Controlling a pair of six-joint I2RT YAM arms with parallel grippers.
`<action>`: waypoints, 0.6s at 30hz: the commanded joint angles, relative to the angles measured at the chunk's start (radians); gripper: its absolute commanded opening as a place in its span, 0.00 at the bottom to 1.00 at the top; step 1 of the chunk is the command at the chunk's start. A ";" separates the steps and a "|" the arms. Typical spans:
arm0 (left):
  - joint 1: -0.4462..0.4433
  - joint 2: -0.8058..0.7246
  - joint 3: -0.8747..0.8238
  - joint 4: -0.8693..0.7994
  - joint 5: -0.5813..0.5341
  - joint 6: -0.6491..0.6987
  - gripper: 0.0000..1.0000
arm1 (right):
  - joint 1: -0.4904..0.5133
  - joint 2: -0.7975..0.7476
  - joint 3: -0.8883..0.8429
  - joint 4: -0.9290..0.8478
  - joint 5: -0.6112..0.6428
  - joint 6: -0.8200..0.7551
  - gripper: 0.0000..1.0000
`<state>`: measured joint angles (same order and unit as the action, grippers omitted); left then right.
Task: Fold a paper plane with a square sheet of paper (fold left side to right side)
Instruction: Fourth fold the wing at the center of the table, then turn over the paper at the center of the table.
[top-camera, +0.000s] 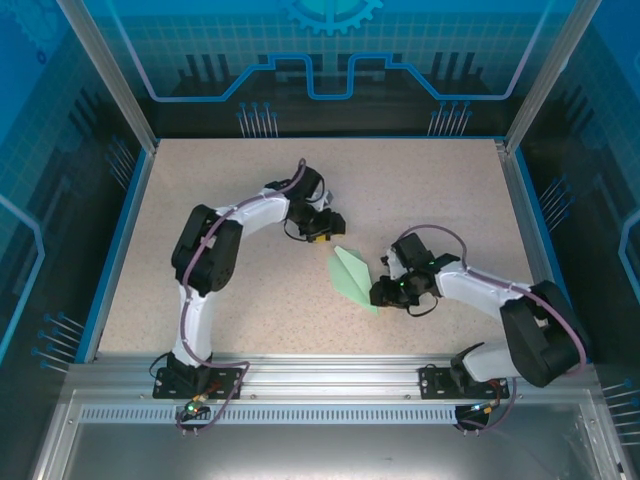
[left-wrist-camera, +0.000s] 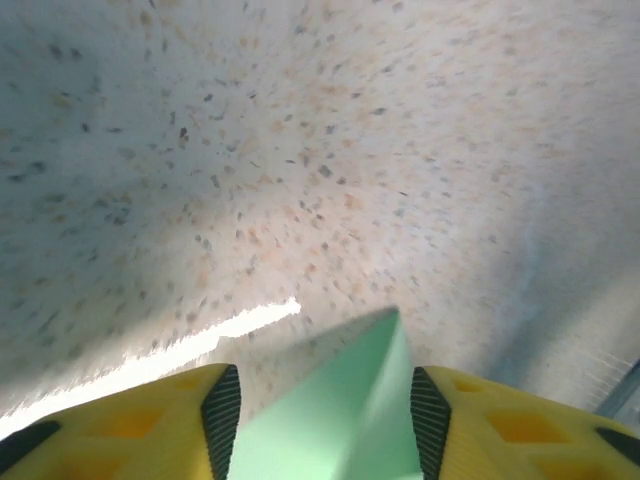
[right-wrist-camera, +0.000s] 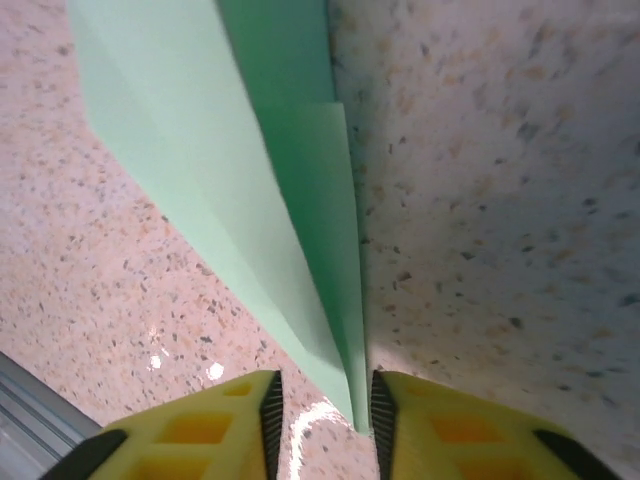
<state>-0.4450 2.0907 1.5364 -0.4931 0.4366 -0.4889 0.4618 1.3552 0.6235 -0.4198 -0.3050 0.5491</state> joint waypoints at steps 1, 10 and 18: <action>0.037 -0.183 -0.080 0.006 -0.005 0.003 0.60 | -0.043 -0.063 0.037 -0.050 0.025 -0.091 0.41; 0.001 -0.441 -0.516 0.385 0.049 -0.214 0.67 | -0.073 -0.120 0.039 0.016 0.009 -0.129 0.51; -0.064 -0.349 -0.580 0.609 0.088 -0.316 0.66 | -0.074 -0.179 0.005 0.035 0.005 -0.104 0.51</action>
<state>-0.4969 1.7050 0.9596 -0.0315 0.4828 -0.7418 0.4049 1.2079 0.6479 -0.3920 -0.2920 0.4435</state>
